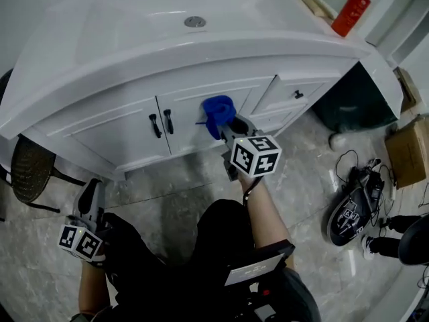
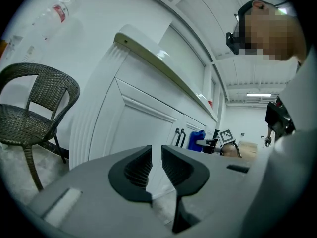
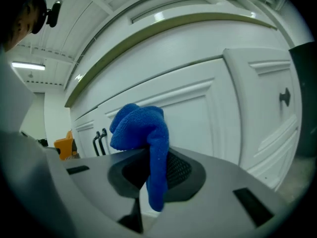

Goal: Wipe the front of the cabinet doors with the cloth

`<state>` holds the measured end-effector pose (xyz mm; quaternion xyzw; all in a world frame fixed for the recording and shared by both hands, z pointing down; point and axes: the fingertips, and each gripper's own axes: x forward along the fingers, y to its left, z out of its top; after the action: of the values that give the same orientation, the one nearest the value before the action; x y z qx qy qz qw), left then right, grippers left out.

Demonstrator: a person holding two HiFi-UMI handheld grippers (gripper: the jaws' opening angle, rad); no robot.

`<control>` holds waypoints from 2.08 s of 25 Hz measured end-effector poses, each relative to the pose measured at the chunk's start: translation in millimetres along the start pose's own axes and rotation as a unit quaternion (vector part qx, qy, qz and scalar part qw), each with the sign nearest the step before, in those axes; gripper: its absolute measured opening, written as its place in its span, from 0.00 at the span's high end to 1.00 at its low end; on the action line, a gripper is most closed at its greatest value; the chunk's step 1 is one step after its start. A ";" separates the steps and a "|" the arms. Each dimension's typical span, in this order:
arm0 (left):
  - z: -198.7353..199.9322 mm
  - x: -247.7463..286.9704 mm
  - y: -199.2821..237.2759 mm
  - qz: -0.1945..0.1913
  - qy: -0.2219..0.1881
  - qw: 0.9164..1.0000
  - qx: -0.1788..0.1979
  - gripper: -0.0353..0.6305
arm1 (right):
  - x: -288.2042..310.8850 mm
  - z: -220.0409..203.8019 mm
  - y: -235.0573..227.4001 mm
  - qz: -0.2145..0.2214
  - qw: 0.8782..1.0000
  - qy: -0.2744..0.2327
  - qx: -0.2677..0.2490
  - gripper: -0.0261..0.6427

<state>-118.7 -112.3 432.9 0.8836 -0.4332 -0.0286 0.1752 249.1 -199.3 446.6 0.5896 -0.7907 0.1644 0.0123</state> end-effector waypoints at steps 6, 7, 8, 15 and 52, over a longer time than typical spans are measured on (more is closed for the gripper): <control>-4.5 19.1 -22.9 -0.032 0.009 0.999 0.005 0.85 | -35.6 2.6 -80.8 -0.097 0.995 -0.027 0.026 0.88; -4.5 21.9 -27.7 -0.039 0.010 0.999 0.007 0.85 | -41.3 2.7 -92.8 -0.111 0.993 -0.033 0.025 0.88; -4.6 24.1 -31.9 -0.046 0.010 0.999 0.009 0.85 | -46.2 3.0 -103.6 -0.123 0.991 -0.040 0.023 0.88; -0.7 25.8 -43.0 -0.055 0.007 0.998 0.007 0.85 | -77.4 -1.7 -138.5 -0.170 0.982 -0.069 0.047 0.88; -5.8 15.3 -13.2 -0.022 0.007 1.000 -0.014 0.85 | 16.3 -77.8 -26.8 -0.023 0.999 -0.010 -0.042 0.88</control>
<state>-98.1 -115.1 435.4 0.8906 -0.4120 -0.0321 0.1898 255.6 -199.8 530.2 0.6086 -0.7829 0.1246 0.0332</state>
